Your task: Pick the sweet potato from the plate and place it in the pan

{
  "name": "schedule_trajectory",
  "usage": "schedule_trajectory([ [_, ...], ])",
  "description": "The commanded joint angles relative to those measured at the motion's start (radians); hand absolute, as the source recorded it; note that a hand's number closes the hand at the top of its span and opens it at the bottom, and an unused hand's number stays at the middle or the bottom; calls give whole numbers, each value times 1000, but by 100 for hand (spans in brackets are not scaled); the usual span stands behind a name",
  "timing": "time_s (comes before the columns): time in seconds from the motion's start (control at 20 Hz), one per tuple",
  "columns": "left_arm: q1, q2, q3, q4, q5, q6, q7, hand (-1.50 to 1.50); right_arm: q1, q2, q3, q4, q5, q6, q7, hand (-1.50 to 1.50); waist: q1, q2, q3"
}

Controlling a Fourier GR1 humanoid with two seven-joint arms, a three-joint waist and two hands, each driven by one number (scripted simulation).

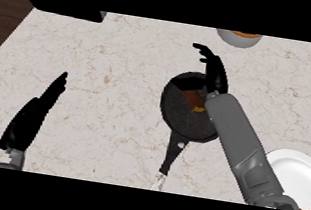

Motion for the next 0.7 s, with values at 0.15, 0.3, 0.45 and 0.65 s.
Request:
schedule_trajectory([
  [0.15,40,4,6,-8,-12,7,-13,0,-48,1,-147,27,-138,-197,-121,-150,-29,-5,-1],
  [0.3,16,-28,-3,-20,-24,36,30,0,-41,-48,-215,23,-179,-206,-151,-150,-51,-10,-1],
  [0.45,-16,-21,32,42,-19,42,7,0,22,-142,-261,10,-222,-131,-200,-150,-74,-13,-2],
  [0.65,48,-5,34,-22,-17,23,12,0,111,-208,-293,-43,-266,-53,-298,-150,-78,-21,-2],
])
